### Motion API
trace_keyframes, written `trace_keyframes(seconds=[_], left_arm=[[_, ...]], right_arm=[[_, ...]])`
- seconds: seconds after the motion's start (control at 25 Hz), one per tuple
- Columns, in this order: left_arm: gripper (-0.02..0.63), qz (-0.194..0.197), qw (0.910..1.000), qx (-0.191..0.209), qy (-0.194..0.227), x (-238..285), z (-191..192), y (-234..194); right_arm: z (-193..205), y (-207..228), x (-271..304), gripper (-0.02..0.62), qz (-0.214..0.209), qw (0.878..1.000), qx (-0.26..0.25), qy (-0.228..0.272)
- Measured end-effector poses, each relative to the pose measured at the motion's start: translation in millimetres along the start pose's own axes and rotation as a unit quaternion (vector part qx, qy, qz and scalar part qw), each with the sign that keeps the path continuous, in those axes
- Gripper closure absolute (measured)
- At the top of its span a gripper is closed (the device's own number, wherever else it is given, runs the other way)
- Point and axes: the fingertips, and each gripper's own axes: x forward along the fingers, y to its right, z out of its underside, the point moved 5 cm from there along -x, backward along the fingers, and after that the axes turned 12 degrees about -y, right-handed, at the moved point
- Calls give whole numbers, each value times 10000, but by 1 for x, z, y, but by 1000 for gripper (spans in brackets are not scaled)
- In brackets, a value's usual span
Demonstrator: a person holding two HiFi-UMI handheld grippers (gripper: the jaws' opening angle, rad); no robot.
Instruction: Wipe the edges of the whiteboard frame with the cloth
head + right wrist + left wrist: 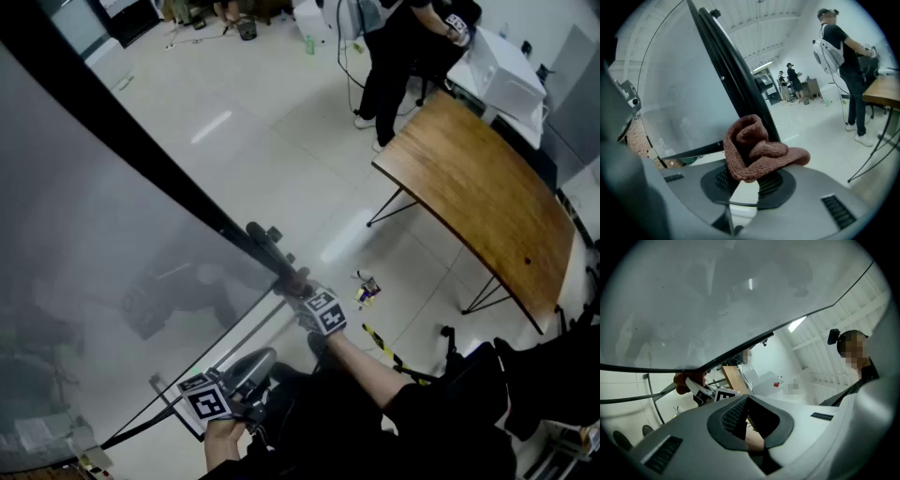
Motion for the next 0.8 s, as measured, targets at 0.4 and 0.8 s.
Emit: trace_keyframes(seconds=[0.4, 0.8], left_arm=[[611, -148, 9981, -221, 563, -28, -5, -16], [611, -371, 9937, -410, 974, -43, 5, -22]], right_arm=[[-6, -11, 6, 509, 133, 9884, -1457, -408], [-5, -41, 17, 509, -365, 9777, -1971, -622]])
